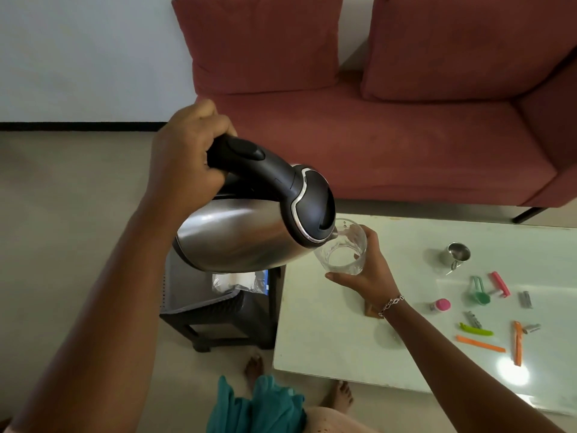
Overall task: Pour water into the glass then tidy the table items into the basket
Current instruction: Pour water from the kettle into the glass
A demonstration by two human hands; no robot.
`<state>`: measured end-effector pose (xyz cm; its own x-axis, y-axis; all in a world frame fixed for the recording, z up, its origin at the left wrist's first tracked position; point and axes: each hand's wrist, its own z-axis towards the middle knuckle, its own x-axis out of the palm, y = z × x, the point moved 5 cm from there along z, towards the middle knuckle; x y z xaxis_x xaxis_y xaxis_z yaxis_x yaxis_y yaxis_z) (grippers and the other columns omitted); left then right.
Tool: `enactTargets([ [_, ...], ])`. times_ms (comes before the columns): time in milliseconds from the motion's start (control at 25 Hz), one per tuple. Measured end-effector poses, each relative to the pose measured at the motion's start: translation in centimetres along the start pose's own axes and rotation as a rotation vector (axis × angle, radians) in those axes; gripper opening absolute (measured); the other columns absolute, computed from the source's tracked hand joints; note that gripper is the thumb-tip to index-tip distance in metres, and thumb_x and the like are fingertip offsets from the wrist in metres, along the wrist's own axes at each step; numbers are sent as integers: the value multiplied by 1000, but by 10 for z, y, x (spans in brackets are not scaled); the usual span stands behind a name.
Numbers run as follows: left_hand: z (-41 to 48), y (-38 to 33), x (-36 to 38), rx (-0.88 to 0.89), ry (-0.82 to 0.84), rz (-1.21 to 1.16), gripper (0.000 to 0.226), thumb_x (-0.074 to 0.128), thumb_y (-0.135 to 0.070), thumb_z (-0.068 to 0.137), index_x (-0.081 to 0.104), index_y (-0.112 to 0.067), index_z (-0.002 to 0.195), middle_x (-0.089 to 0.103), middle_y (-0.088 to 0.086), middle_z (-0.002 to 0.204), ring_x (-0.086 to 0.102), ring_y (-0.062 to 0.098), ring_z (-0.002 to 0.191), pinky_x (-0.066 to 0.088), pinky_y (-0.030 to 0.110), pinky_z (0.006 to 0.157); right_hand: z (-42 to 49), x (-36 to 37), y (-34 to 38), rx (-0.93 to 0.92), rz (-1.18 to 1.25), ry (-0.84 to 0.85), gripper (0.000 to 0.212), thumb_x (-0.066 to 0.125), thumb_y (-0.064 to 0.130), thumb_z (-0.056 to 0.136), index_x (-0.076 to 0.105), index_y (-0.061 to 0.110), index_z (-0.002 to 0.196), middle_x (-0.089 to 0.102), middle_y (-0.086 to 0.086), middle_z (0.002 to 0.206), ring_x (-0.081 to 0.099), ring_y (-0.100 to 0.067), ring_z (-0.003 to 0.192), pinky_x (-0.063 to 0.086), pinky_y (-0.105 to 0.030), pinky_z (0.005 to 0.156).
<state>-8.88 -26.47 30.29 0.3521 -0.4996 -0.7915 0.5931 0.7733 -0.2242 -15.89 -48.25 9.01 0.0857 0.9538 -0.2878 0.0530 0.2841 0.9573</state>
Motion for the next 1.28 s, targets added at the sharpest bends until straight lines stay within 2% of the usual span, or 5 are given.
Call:
enactTargets([
  [200, 5, -21, -1, 78, 10, 35, 28, 40, -15, 61, 60, 0, 74, 38, 1, 70, 40, 21, 68, 26, 23, 53, -7, -7, 1, -18, -3, -2, 85, 77, 23, 50, 26, 25, 118, 42, 2, 120, 46, -18, 111, 37, 7, 73],
  [640, 10, -32, 2, 119, 38, 159, 17, 48, 0, 58, 59, 0, 72, 34, 0, 72, 34, 17, 71, 26, 28, 56, -11, -7, -4, -1, -25, 23, 84, 74, 27, 50, 26, 25, 119, 41, 3, 121, 45, -18, 113, 40, 3, 73],
  [840, 13, -35, 9, 176, 57, 197, 20, 43, -6, 62, 58, -2, 74, 32, -2, 74, 33, 17, 70, 29, 29, 55, -7, -7, -8, 15, -55, 45, 89, 85, 12, 56, 30, 11, 127, 41, 2, 119, 44, -16, 110, 36, 8, 72],
  [960, 16, -35, 9, 188, 59, 216, 20, 42, -8, 64, 58, -2, 74, 32, -2, 74, 32, 17, 70, 28, 29, 55, -4, -9, -10, 16, -71, 52, 85, 82, 4, 61, 29, 8, 128, 40, 3, 119, 43, -15, 109, 36, 8, 71],
  [1280, 27, -38, 12, 185, 67, 260, 17, 45, -4, 64, 58, -2, 75, 40, 5, 71, 33, 19, 71, 28, 29, 55, 0, -16, -15, 6, -36, 39, 82, 83, 9, 60, 26, 23, 118, 40, 3, 119, 44, -13, 109, 37, 7, 74],
])
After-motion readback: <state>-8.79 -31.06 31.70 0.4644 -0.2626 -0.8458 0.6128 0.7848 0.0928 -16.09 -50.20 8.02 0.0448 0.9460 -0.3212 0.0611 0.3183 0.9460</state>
